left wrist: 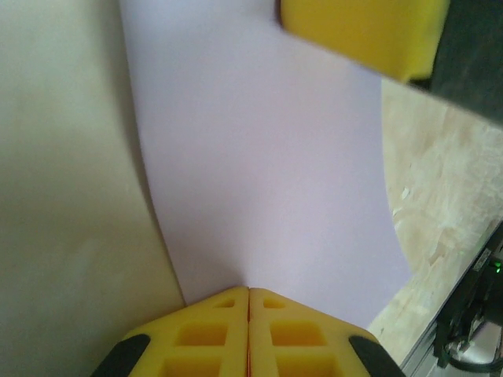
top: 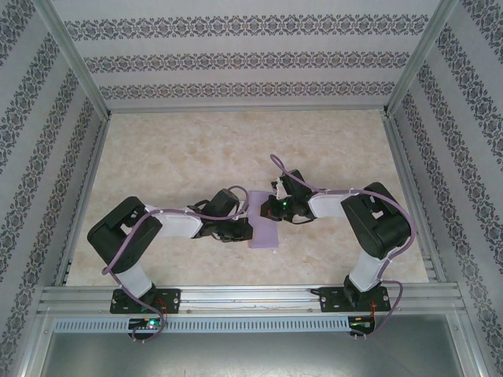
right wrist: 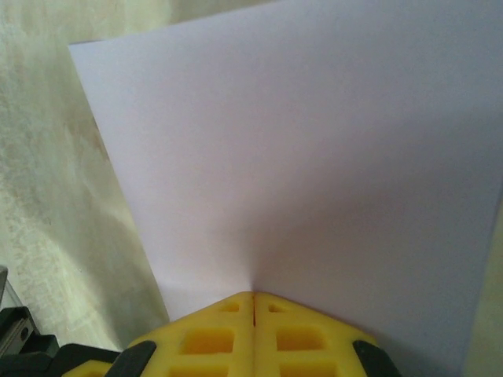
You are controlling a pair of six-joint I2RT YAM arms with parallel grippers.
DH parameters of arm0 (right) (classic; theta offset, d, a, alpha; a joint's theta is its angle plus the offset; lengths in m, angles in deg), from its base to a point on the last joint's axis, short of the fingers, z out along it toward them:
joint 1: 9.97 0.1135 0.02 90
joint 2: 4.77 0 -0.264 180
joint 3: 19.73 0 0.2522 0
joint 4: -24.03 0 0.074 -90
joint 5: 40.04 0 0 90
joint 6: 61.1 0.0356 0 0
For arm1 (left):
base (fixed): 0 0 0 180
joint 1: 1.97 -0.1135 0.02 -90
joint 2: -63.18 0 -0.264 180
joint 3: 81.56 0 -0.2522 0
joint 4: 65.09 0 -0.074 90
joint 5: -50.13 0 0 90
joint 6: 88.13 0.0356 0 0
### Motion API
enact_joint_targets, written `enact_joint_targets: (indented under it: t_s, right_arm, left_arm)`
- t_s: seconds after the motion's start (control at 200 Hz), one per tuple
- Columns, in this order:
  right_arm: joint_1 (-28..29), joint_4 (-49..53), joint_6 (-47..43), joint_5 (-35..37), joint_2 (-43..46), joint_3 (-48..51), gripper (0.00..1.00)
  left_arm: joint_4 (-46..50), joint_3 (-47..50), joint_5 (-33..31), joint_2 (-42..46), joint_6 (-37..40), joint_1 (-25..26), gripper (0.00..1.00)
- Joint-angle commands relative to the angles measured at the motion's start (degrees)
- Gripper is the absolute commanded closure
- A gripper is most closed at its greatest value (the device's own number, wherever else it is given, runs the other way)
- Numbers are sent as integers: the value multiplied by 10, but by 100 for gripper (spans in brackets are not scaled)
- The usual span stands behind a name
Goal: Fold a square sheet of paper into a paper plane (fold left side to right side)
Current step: First fold the square sheet of paper in half at the center of the table.
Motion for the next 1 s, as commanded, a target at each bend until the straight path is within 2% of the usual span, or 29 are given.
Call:
enact_joint_targets:
  t_s: [0.0,0.734,0.869,0.994]
  right_arm:
    - [-1,57,-10,66,-31,23,100]
    - [-1,57,-16,60,-28,26,100]
    - [-1,56,-21,57,-25,26,100]
    - [0,54,-25,53,-22,26,100]
  left_arm:
    - [77,28,5,11,6,20,93]
    - [90,73,-8,68,-29,54,92]
    - [109,57,-15,116,-29,44,92]
    - [143,29,-20,172,-18,7,92]
